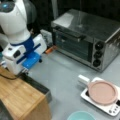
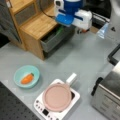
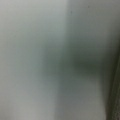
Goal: Open the drawer. Pick up the carrot. Put the carrots in the drawer.
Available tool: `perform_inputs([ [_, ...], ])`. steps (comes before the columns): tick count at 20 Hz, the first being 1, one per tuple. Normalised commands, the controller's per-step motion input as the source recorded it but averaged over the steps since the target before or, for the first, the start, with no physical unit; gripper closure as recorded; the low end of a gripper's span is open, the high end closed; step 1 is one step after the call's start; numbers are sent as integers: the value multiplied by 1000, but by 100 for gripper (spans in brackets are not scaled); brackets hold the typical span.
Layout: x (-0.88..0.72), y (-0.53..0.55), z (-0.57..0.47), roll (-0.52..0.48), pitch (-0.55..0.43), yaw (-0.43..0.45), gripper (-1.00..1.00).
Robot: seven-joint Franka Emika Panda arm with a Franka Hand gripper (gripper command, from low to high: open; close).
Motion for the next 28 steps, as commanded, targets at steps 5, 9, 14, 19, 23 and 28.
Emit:
perform_inputs([
  [5, 50, -235, -59, 73, -16, 88, -100],
  [9, 37, -227, -30, 81, -4, 114, -100],
  [14, 55, -183, -34, 77, -1, 87, -100],
  [19, 54, -142, -4, 77, 9, 78, -100],
  [23, 71, -155, -28, 86, 0, 83, -100],
  [28, 77, -191, -11, 103, 7, 81, -100],
])
